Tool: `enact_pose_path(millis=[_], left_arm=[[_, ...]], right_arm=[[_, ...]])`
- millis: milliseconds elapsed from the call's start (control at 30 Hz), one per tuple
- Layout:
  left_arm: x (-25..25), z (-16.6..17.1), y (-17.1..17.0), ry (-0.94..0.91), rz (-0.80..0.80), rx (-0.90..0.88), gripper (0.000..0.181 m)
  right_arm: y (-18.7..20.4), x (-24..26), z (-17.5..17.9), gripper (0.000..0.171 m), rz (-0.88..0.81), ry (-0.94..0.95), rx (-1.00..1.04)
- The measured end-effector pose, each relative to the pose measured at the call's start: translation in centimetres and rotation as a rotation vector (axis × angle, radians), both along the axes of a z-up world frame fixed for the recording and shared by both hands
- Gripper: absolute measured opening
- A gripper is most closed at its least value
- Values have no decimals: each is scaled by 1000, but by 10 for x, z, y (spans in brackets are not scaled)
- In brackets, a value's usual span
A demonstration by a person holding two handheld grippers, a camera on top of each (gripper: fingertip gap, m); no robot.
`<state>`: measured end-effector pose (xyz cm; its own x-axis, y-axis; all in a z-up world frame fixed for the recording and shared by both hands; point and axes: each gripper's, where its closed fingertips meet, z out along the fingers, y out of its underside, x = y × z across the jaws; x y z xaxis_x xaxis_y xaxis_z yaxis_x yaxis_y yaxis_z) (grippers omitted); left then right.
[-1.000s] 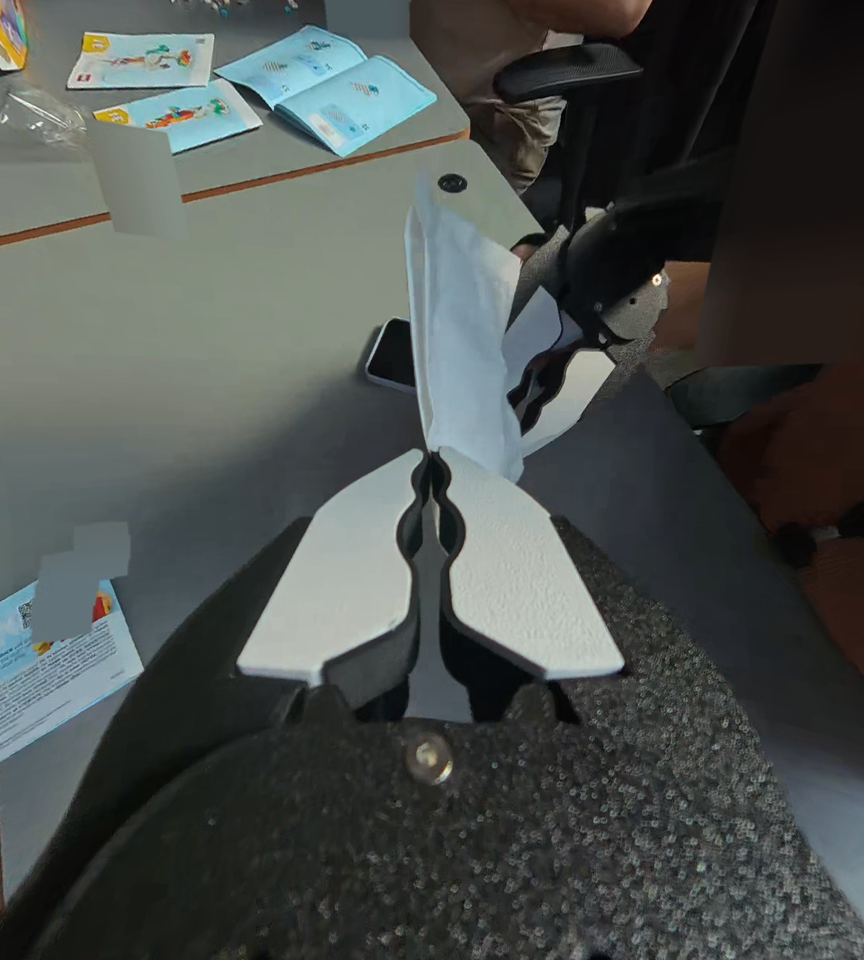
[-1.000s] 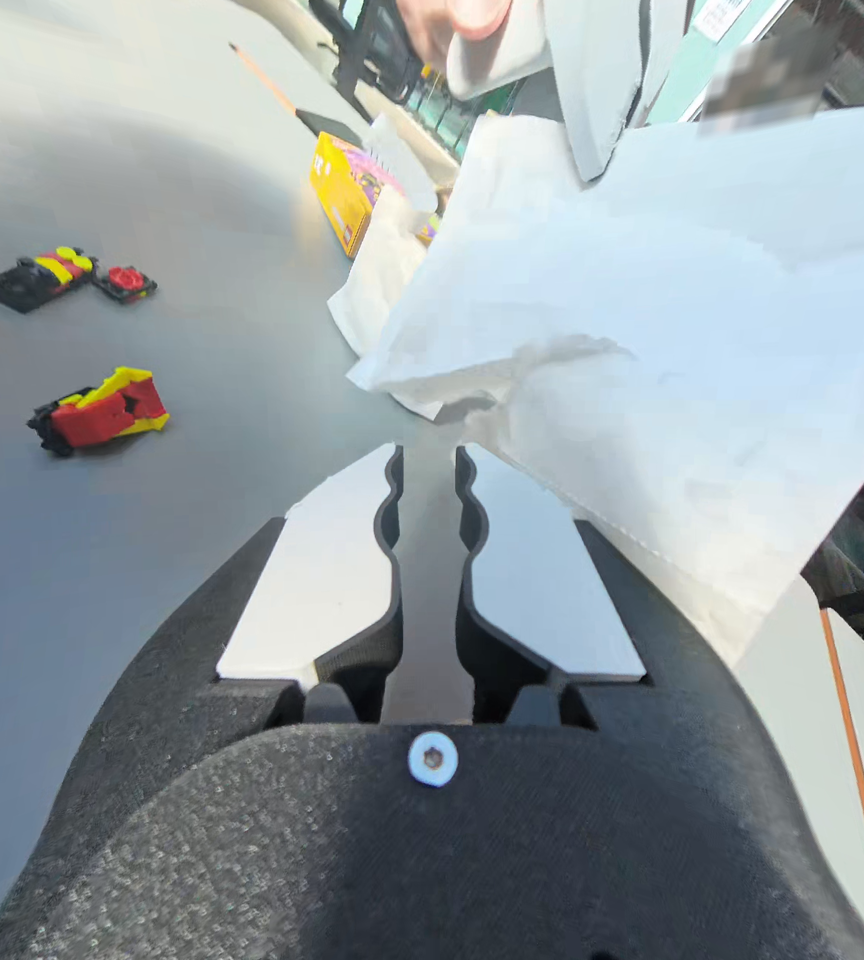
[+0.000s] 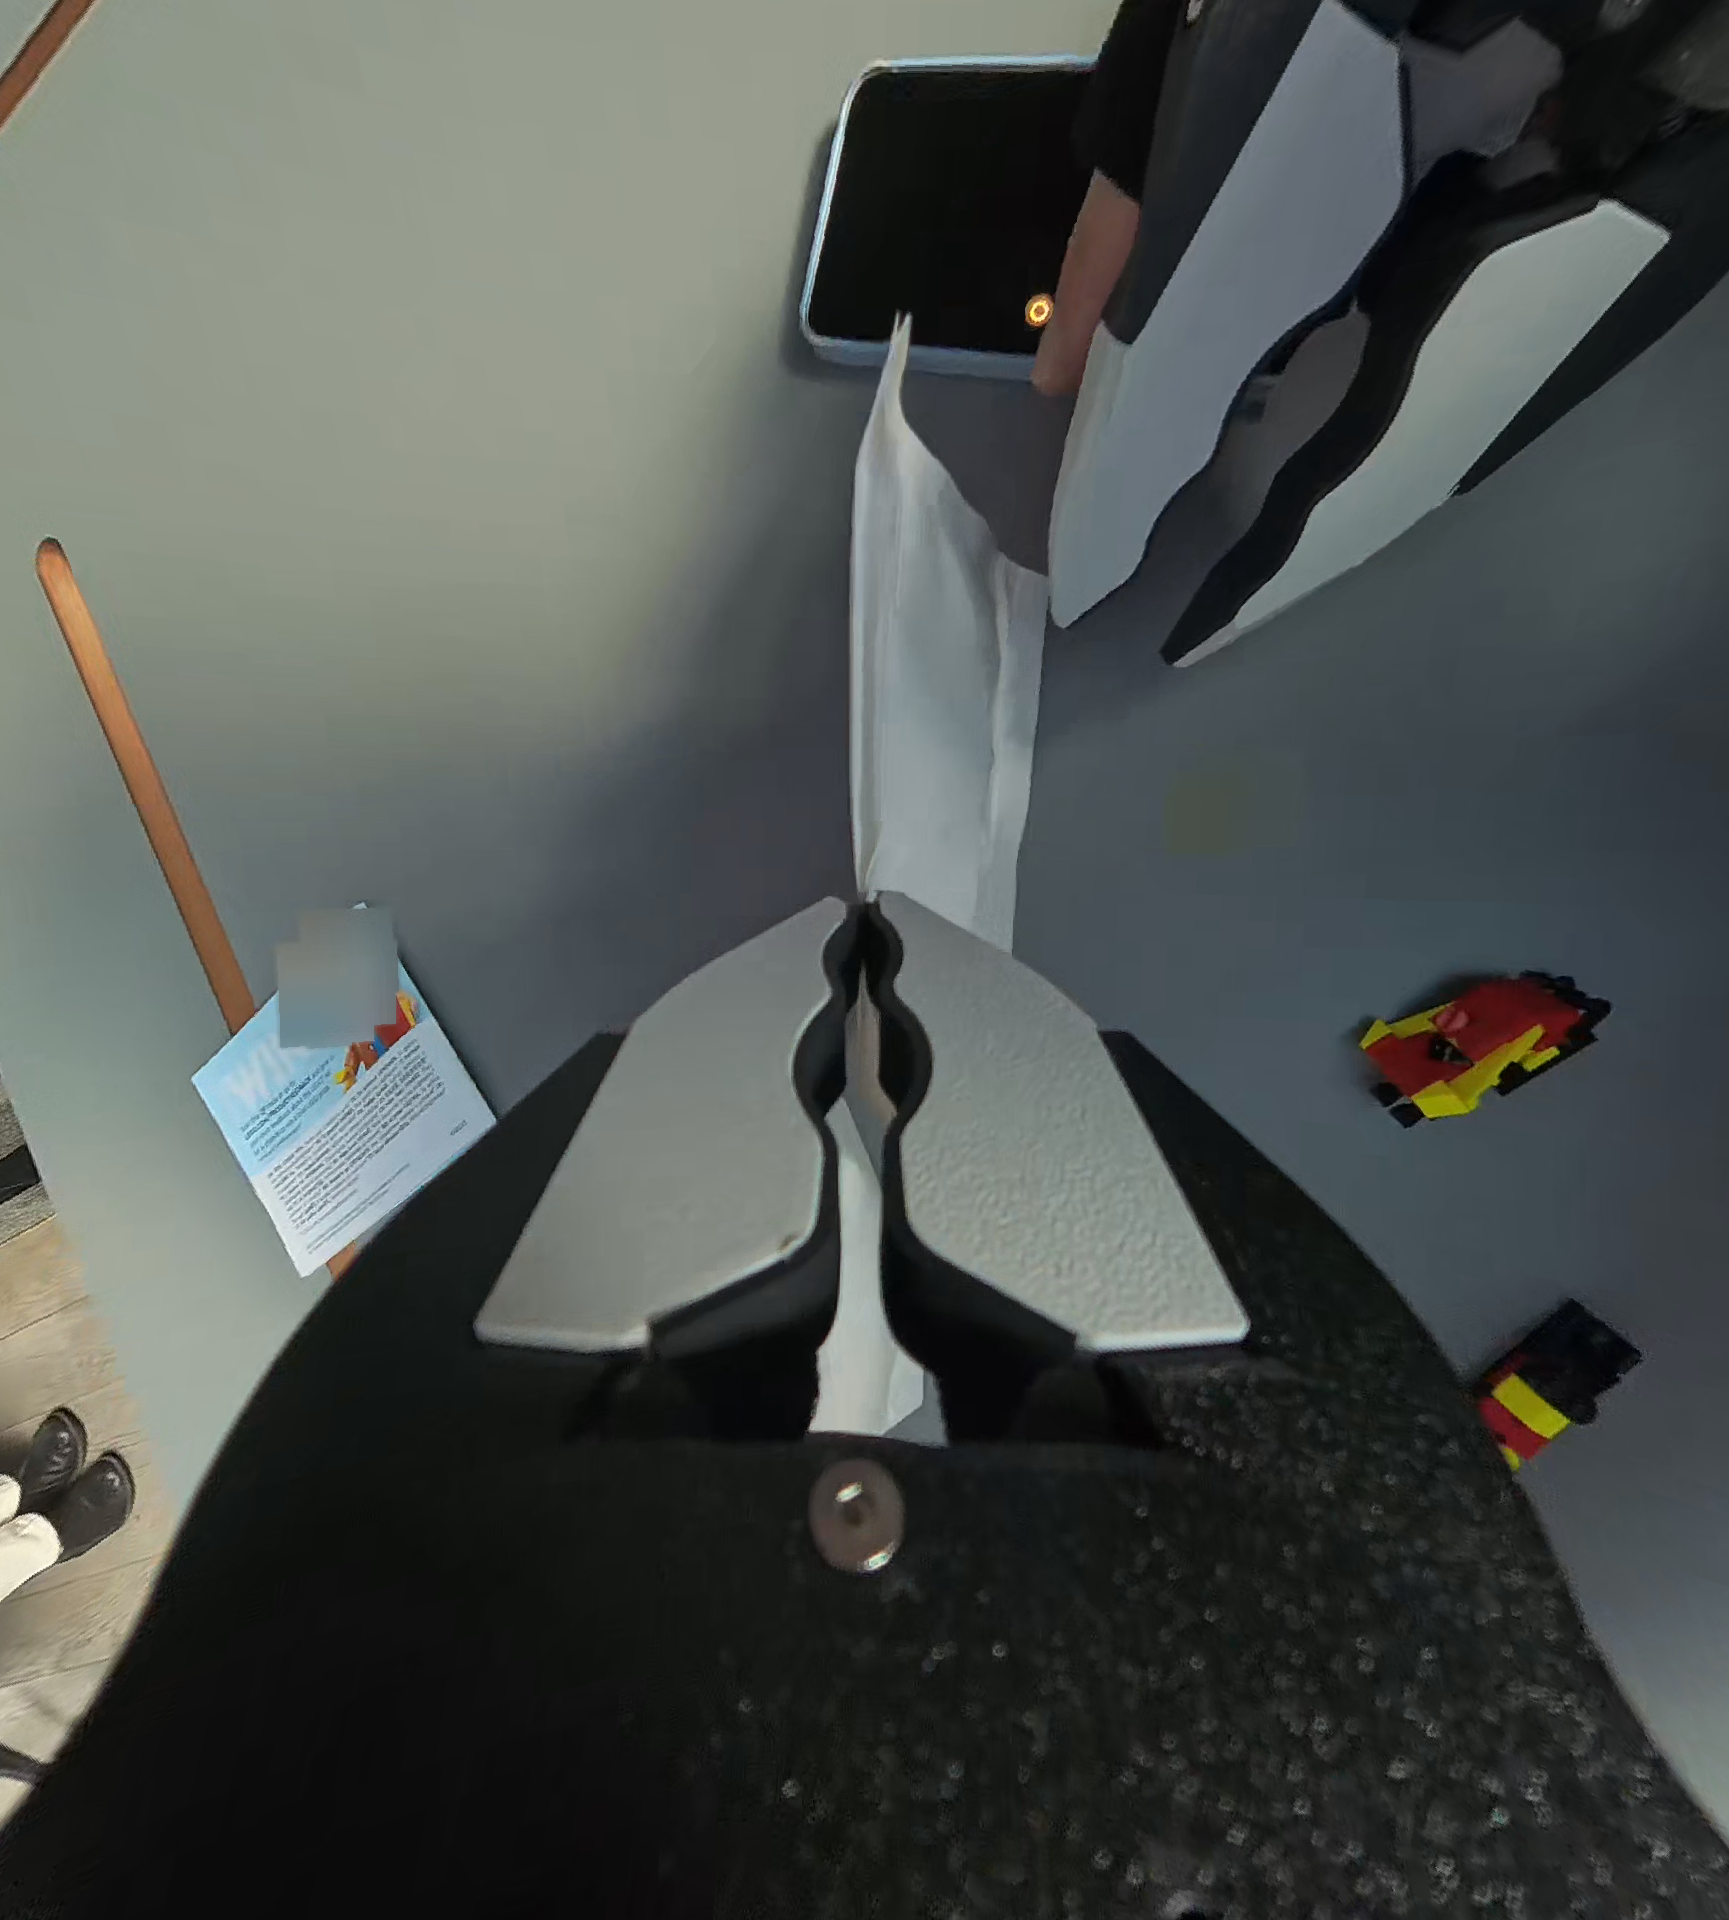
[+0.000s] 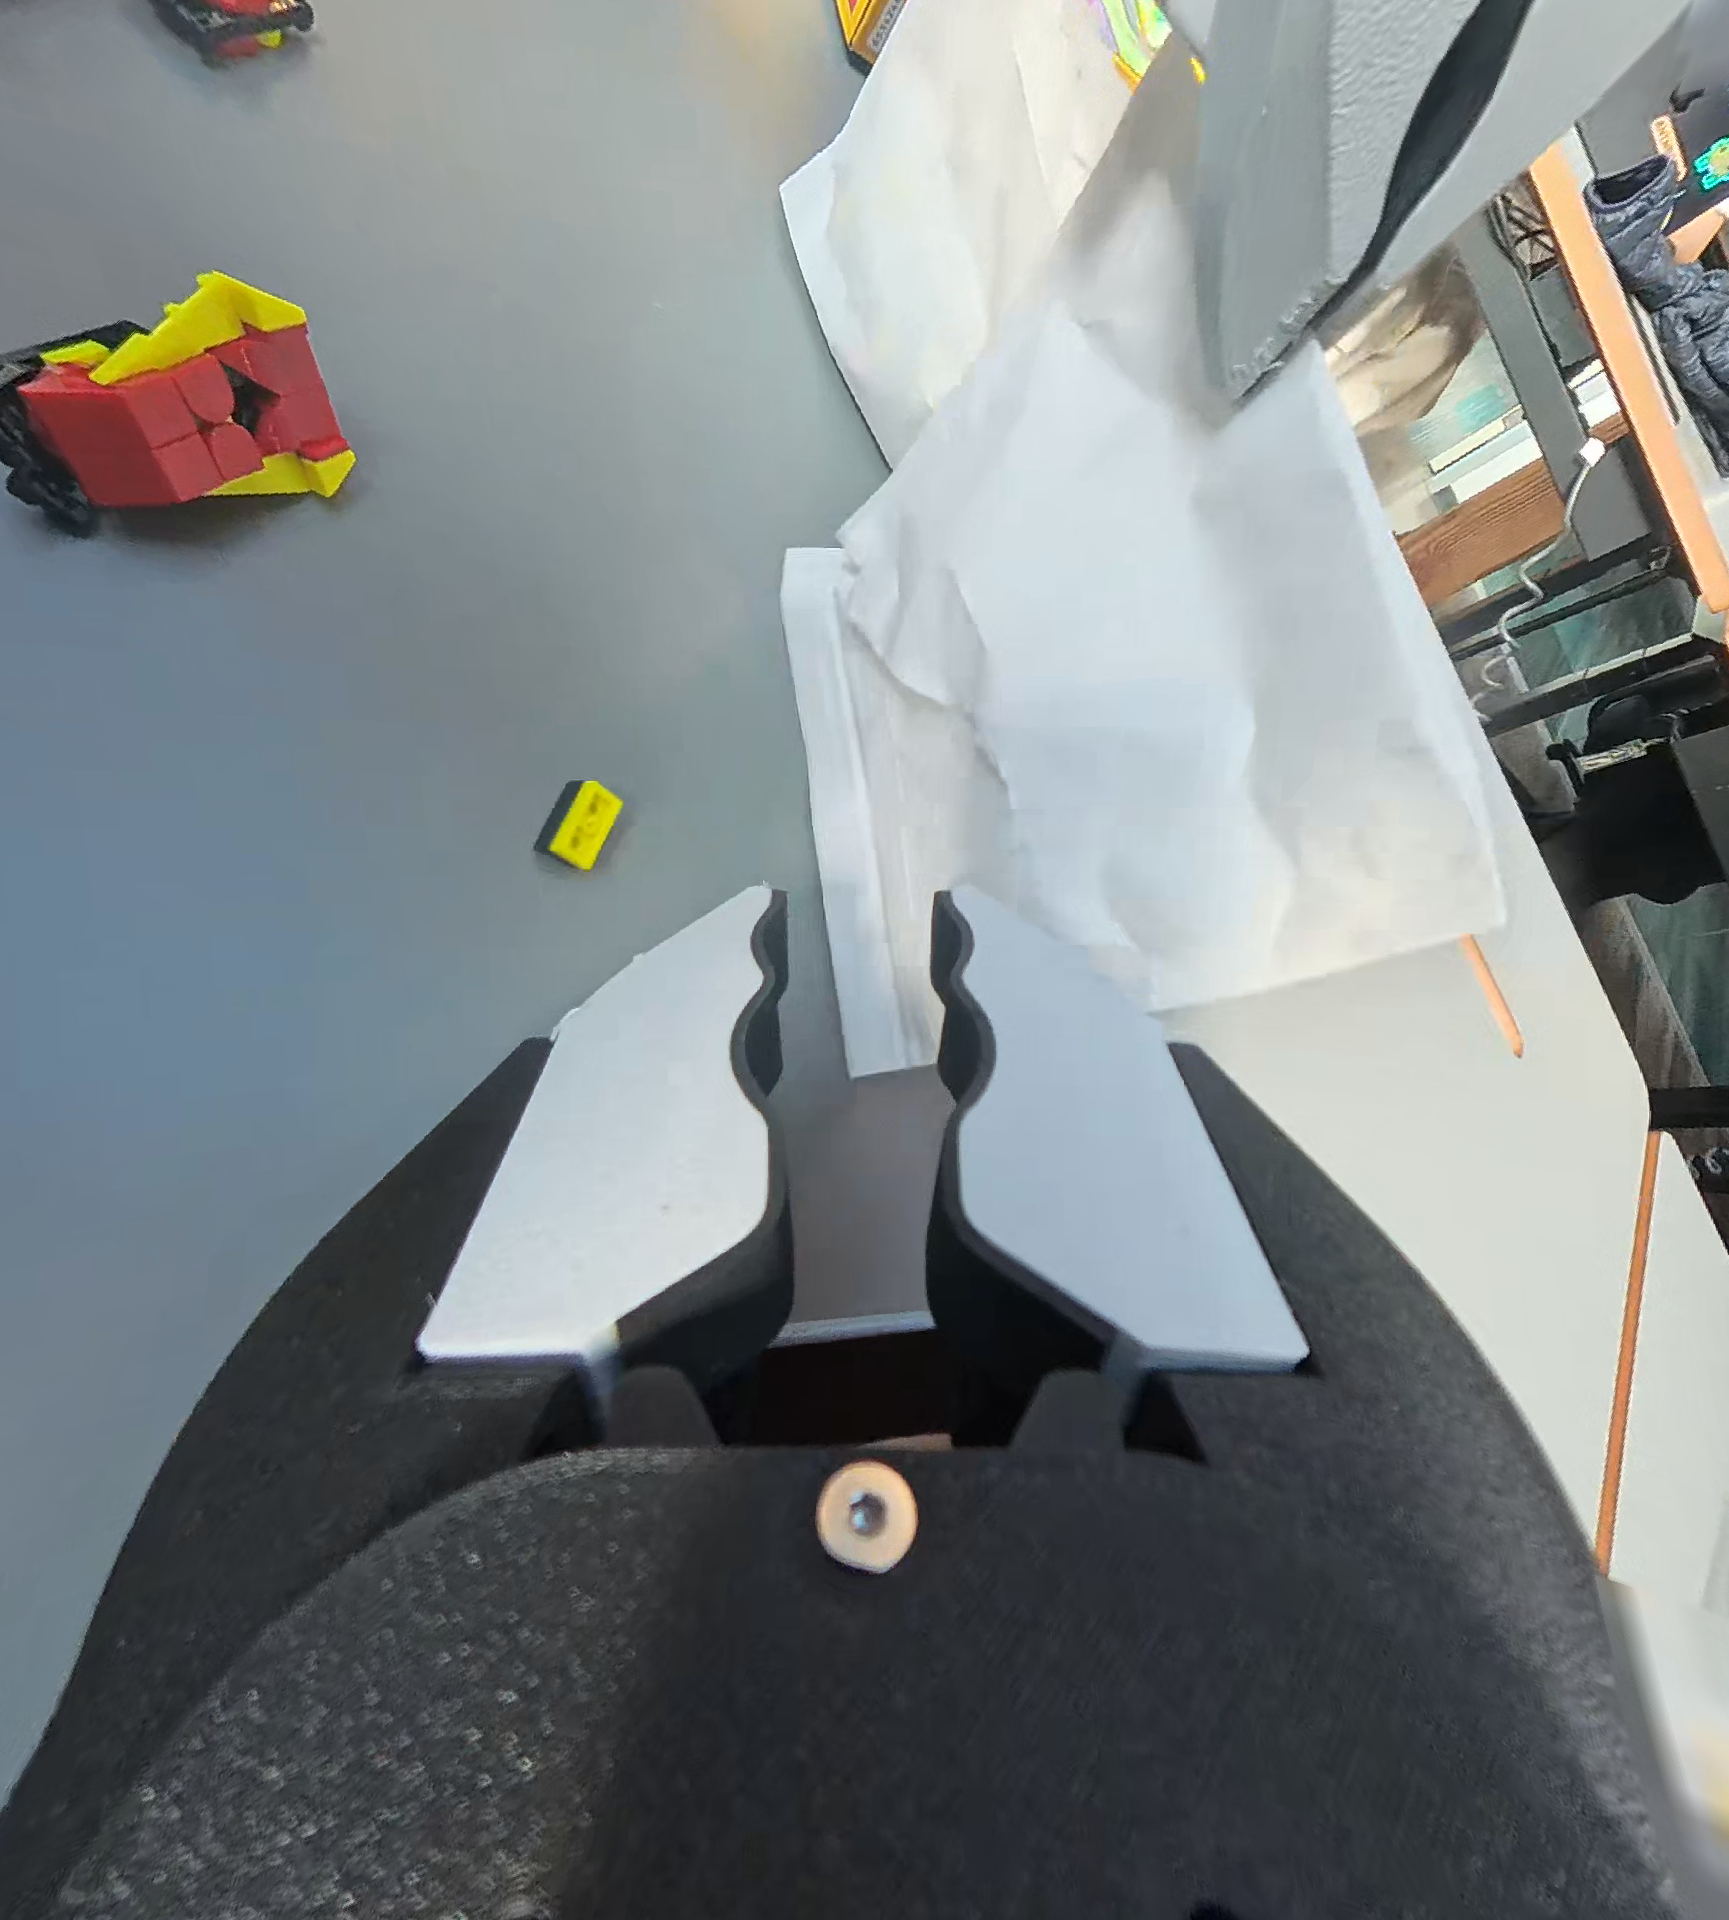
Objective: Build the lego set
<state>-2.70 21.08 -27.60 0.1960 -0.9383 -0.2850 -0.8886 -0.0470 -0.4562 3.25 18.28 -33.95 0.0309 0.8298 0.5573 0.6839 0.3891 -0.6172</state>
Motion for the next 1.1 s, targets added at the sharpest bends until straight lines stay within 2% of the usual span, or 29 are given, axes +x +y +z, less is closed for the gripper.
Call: enact_pose_path(millis=[100,200,400,533,600,667,767,867,1000,1067,1100], left_arm=[[-12,9,8,-46,65,48,0],[-23,29,13,-107,134,149,0],[-59,90,0,-323,283,359,0],[-85,124,-29,-561,333,339,0],[-77,138,-35,-728,296,241,0],[-57,142,-27,-777,221,139,0],[-14,124,10,-690,137,-14,0],[25,83,61,-521,129,-125,0],[28,-1,122,-111,234,-111,2],[24,-16,143,-43,281,-15,24],[25,-16,149,-55,297,22,29]], right_arm=[[0,5,9,26,-35,33,11],[3,19,30,26,-117,142,39],[-5,59,76,27,-227,432,-8],[-18,81,83,26,-253,508,-41],[-20,89,79,26,-269,511,-46],[-19,93,75,26,-281,521,-81],[-18,95,78,26,-306,582,-133],[-23,100,82,26,-335,643,-148],[-30,107,76,26,-374,655,-158],[-30,113,73,26,-397,649,-144],[-29,116,72,26,-402,653,-144]])
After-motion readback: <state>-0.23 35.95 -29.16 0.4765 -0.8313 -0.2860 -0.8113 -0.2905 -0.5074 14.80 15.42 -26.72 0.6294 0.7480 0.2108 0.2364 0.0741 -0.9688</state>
